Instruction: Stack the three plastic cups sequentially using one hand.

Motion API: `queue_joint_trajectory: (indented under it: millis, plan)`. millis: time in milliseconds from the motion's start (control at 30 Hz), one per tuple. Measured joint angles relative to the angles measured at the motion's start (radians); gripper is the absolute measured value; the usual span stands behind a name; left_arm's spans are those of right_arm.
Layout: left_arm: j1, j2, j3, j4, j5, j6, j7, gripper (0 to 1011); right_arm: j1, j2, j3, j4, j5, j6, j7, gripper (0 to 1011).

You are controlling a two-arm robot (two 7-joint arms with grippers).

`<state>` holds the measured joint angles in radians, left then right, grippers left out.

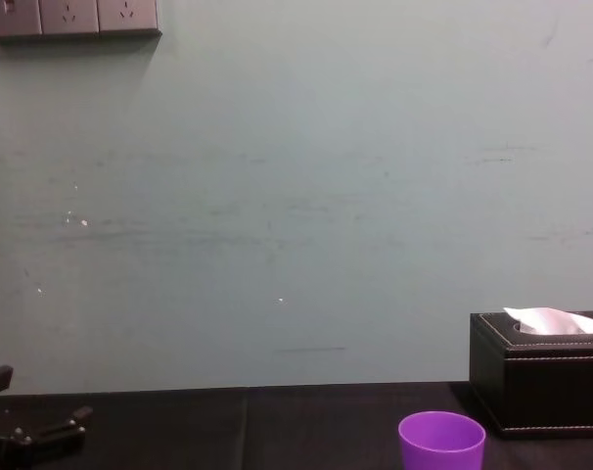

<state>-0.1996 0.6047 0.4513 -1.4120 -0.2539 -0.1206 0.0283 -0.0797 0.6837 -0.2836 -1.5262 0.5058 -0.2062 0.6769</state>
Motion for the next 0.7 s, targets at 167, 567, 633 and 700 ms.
queue_joint_trajectory:
  millis: [167,567,633,700]
  plan:
    - [0.000,0.000,0.000,0.000,0.000,0.000,0.000,1010,0.015,-0.009,-0.010,0.012,0.000,0.003,0.008,1003]
    - [0.000,0.000,0.000,0.000,0.000,0.000,0.000,1010,0.062,-0.030,-0.040,0.045,-0.004,0.004,0.021,1003]
    - [0.000,0.000,0.000,0.000,0.000,0.000,0.000,1010,0.068,-0.034,-0.043,0.049,-0.006,0.004,0.021,1003]
    - [0.000,0.000,0.000,0.000,0.000,0.000,0.000,1010,0.077,-0.039,-0.048,0.055,-0.010,0.004,0.020,1003]
